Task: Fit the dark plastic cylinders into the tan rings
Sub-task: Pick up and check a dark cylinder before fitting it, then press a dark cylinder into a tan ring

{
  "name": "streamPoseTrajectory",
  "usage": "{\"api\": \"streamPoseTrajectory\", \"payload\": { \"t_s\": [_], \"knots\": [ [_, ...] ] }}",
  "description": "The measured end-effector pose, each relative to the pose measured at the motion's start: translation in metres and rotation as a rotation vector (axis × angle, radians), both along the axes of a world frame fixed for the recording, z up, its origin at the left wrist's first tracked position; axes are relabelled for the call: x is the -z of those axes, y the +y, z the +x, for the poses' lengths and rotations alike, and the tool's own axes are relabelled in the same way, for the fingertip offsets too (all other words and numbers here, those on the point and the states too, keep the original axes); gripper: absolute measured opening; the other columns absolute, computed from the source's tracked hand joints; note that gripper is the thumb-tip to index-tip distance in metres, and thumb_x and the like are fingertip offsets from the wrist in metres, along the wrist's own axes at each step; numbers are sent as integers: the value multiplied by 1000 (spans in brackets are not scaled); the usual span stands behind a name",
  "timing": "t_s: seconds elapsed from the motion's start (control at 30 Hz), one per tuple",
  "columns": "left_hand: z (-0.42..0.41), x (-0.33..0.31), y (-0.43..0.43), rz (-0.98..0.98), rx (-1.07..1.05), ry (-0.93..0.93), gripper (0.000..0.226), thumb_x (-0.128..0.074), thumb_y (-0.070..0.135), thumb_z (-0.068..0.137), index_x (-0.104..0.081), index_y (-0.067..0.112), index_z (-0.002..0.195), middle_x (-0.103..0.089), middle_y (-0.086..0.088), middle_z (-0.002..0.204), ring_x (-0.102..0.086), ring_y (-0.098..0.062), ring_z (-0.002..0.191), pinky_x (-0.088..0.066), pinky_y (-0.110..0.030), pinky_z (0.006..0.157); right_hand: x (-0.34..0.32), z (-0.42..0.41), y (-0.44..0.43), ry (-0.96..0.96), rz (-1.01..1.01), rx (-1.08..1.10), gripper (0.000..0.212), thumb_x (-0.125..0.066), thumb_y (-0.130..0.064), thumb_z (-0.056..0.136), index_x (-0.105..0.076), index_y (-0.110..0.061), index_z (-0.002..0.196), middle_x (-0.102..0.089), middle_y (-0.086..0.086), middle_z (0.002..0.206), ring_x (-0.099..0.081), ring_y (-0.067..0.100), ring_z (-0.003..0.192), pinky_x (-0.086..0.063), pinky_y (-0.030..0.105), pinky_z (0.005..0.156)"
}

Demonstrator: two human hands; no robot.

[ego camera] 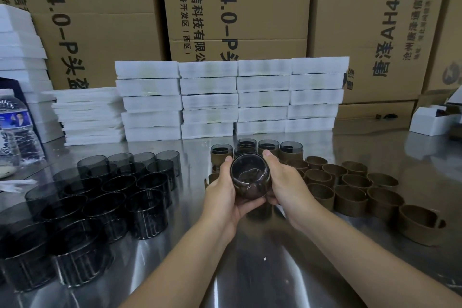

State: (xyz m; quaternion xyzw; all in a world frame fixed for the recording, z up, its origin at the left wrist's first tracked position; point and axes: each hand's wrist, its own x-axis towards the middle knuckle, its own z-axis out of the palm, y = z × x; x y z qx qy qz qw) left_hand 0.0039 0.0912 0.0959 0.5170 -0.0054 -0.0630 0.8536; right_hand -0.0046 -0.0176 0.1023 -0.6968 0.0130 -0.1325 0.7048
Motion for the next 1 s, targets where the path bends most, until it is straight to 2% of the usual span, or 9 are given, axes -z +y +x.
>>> {"api": "streamPoseTrajectory", "payload": {
  "t_s": [0.2, 0.3, 0.37, 0.47, 0.6, 0.7, 0.8, 0.9, 1.0],
  "knots": [
    [-3, -1, 2, -17, -6, 76, 36, -57, 47, 94, -71, 13, 94, -76, -9, 78, -74, -22, 65, -54, -28, 44, 1, -1, -4, 35, -59, -60, 48, -42, -48, 98, -60, -10, 76, -39, -2, 45, -33, 10, 35, -29, 19, 37],
    [-4, -1, 3, -28, -36, 96, 38, -55, 49, 94, -71, 15, 95, -75, -8, 81, -72, -19, 62, -53, -25, 43, -4, 0, -11, 127, 66, -203, 39, -52, -44, 95, -67, -16, 72, -41, -2, 49, -29, 10, 36, -32, 21, 38],
    [-5, -4, 1, -92, -31, 118, 39, -50, 46, 97, -68, 12, 106, -73, -11, 91, -71, -20, 66, -53, -26, 45, -12, 4, -17, 138, 150, -287, 22, -57, -34, 93, -70, -18, 85, -46, -5, 55, -31, 6, 38, -35, 18, 38],
    [-8, -8, -2, -160, 43, 168, 49, -38, 47, 101, -62, 8, 120, -72, -17, 94, -72, -24, 69, -55, -28, 47, -22, 18, -21, 40, 148, -217, 24, -59, -19, 94, -61, -15, 117, -54, -8, 56, -40, 4, 40, -43, 18, 41],
    [-13, -9, -5, -60, 197, 223, 58, -29, 45, 105, -51, -2, 131, -69, -18, 82, -69, -25, 72, -58, -29, 49, -36, 37, -11, -72, 98, -40, 22, -59, -12, 94, -58, -15, 115, -65, 4, 74, -58, 8, 46, -56, 26, 60],
    [-18, -10, -7, 99, 361, 209, 42, -31, 28, 106, -56, 0, 126, -71, -11, 79, -69, -19, 69, -58, -26, 52, -44, 56, -1, -72, 13, 10, 22, -53, -2, 94, -54, -15, 112, -65, 7, 70, -65, 12, 54, -57, 28, 70],
    [-19, -7, -9, 190, 470, 171, 30, -36, 22, 103, -62, 10, 114, -74, -2, 77, -71, -11, 67, -58, -25, 55, -45, 72, 12, -59, -139, -6, 30, -49, 2, 91, -48, -13, 118, -62, 4, 86, -67, 16, 70, -55, 31, 82],
    [-21, -7, -10, 241, 462, 140, 27, -39, 16, 99, -66, 17, 96, -72, 5, 63, -69, -7, 61, -57, -23, 56, -36, 84, 24, -34, -379, -57, 33, -51, -2, 89, -46, -17, 119, -60, -4, 94, -67, 14, 86, -49, 37, 97],
    [-23, -7, -11, 247, 414, 143, 29, -38, 10, 97, -66, 17, 89, -69, 5, 61, -68, -11, 64, -58, -27, 60, -27, 92, 33, -9, -466, -107, 39, -56, -2, 87, -45, -16, 122, -59, -7, 96, -62, 11, 93, -48, 35, 98]
  ]
}}
